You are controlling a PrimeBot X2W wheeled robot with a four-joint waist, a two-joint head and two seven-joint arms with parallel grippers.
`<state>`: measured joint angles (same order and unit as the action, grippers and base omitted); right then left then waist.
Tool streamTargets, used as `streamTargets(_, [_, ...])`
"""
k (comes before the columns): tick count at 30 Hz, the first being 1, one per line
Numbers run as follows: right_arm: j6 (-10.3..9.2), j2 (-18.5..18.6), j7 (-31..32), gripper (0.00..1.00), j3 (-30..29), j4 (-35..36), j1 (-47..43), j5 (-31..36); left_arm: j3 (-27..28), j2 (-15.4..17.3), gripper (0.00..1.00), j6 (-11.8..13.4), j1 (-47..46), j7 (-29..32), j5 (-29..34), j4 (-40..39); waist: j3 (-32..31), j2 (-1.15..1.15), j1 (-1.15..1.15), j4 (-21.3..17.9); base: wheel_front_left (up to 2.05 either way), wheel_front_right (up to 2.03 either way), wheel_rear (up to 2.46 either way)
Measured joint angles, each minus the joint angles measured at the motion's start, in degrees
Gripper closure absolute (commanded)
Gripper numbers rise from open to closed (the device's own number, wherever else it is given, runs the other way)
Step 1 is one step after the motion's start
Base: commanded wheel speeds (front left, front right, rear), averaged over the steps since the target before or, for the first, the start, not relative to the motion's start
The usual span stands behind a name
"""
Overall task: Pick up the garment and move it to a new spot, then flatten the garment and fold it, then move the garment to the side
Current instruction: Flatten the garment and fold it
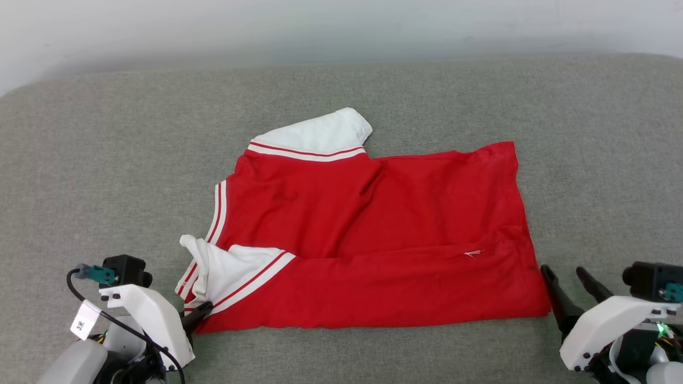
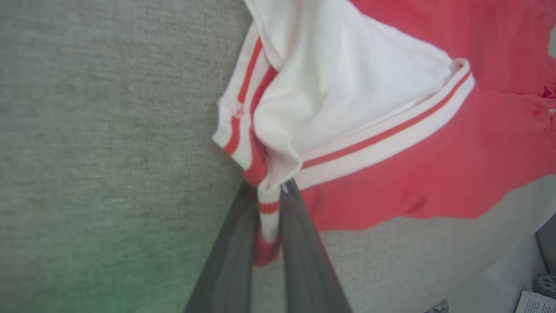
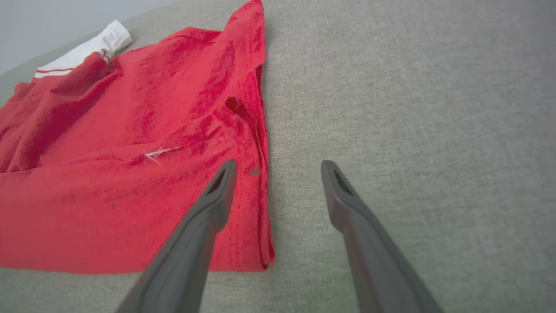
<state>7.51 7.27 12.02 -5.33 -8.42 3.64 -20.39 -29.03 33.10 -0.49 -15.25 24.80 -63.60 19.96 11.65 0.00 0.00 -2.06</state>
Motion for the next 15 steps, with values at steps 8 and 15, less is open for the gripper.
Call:
streamTargets(8, [0.0, 3.48, 17.34, 0.0, 3.47, 1.78, 2.05, -2.04, 0.05, 1.1, 1.0, 1.55, 0.26, -1.3, 1.99, -5.25, -0.39, 0.0, 0.0, 1.67, 0.0, 0.0, 0.0])
streamTargets(15, [0.0, 4.17, 28.39, 0.0, 5.16, -2.35, 6.73, -1.29, 0.41, 2.07, 1.0, 2.24, -2.11, -1.89, 3.88, -9.78, 2.48, 0.0, 0.01, 2.76, 0.0, 0.0, 0.0])
